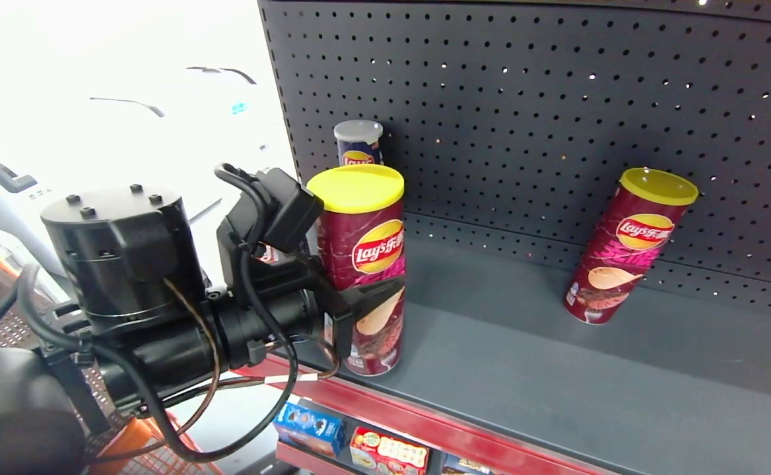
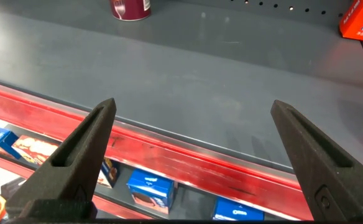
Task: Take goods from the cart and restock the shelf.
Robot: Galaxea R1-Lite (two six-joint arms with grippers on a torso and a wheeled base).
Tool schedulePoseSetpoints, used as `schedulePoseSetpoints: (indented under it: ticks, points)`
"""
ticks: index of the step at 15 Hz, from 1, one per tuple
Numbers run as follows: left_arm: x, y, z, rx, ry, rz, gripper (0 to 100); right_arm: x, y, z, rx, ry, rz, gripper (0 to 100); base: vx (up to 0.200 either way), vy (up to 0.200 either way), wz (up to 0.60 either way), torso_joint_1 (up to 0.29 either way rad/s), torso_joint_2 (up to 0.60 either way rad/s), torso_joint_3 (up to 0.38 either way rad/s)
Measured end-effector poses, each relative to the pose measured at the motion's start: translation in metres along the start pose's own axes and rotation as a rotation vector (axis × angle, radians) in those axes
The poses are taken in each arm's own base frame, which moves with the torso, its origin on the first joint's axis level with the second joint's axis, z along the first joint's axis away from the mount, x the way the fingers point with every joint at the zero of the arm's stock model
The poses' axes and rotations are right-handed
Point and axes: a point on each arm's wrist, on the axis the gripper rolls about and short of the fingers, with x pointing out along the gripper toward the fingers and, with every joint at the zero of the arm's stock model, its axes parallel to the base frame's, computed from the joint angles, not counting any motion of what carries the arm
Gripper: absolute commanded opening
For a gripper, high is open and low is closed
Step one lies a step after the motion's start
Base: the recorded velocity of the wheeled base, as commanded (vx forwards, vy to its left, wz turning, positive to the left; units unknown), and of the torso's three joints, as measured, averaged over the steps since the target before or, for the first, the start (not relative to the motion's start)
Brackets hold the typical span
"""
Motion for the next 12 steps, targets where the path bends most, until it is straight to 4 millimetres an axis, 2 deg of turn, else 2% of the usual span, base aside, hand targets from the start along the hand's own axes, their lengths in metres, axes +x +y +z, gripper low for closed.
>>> schedulePoseSetpoints:
  ticks: [10,12]
  points:
    - [0.037,0.009,-0.003,0.058,-0.02,-0.159,0,0.0,0.0,0.0,0.001,0.0,0.0,100,0.0,0.0,0.0,0.0,0.0,0.0]
    - [0.043,0.01,-0.002,0.06,-0.025,-0.162,0,0.0,0.0,0.0,0.001,0.0,0.0,100,0.0,0.0,-0.6,0.002,0.0,0.0]
